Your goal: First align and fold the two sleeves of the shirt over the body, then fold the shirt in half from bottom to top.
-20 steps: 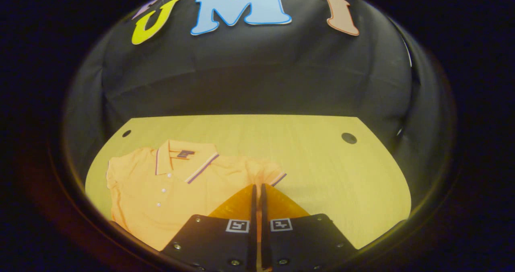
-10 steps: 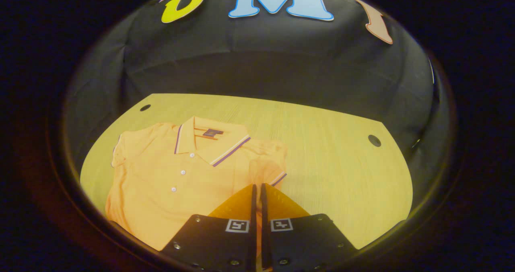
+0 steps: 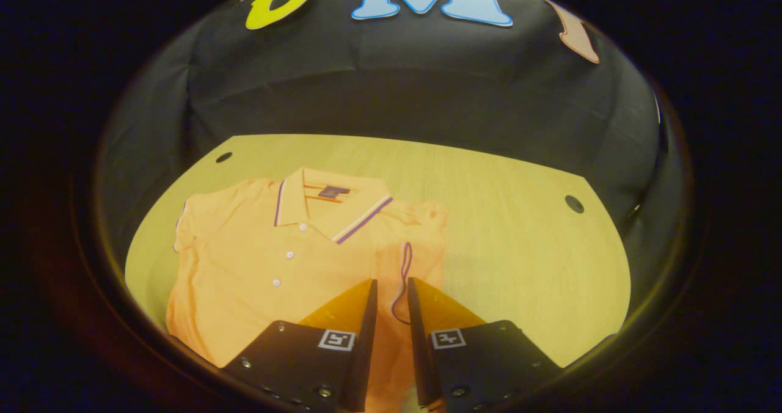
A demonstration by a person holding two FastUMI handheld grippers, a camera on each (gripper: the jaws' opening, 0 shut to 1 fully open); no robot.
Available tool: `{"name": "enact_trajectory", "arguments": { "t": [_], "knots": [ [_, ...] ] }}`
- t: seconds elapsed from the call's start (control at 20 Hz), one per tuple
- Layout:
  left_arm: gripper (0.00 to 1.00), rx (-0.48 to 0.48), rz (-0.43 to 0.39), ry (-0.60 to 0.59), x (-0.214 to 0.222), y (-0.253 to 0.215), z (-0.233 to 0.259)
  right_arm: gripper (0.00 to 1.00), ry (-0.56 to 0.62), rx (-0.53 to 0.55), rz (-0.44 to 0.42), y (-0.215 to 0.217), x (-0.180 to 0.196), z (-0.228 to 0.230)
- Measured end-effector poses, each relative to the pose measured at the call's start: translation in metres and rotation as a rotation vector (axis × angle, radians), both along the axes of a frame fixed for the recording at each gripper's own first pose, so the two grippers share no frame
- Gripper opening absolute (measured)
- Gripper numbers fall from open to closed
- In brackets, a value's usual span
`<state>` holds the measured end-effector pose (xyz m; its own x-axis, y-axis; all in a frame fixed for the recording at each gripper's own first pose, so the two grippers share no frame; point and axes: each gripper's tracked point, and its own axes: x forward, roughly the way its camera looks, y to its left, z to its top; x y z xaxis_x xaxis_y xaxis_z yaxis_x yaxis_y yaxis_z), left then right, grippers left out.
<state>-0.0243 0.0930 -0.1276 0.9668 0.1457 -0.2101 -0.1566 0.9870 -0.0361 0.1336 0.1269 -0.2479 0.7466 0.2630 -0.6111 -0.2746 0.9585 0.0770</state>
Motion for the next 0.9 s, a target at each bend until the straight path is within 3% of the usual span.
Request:
{"name": "enact_trajectory", "arguments": {
  "t": [0.1,0.2,0.25,0.45,0.65,0.9],
  "knots": [
    [0.96,-0.005,-0.021,0.005,0.010,0.005,-0.007,0.51,-0.007,0.009,-0.012,0.001,-0.007,0.007],
    [0.96,-0.011,-0.051,0.018,0.018,0.009,-0.018,0.57,-0.027,0.012,-0.032,0.001,-0.015,0.018],
    [0.95,-0.016,-0.065,0.026,0.024,0.010,-0.025,0.70,-0.037,0.011,-0.044,0.000,-0.020,0.024],
    [0.96,-0.038,-0.117,0.056,0.047,0.018,-0.050,0.88,-0.104,-0.013,-0.085,-0.003,-0.036,0.054],
    [0.95,-0.027,-0.115,0.082,0.073,0.035,-0.072,0.88,-0.150,-0.004,-0.103,-0.002,-0.059,0.082],
    [0.95,-0.036,-0.054,0.131,0.107,0.060,-0.117,0.88,-0.176,0.039,-0.112,-0.002,-0.089,0.106]
  ]
}}
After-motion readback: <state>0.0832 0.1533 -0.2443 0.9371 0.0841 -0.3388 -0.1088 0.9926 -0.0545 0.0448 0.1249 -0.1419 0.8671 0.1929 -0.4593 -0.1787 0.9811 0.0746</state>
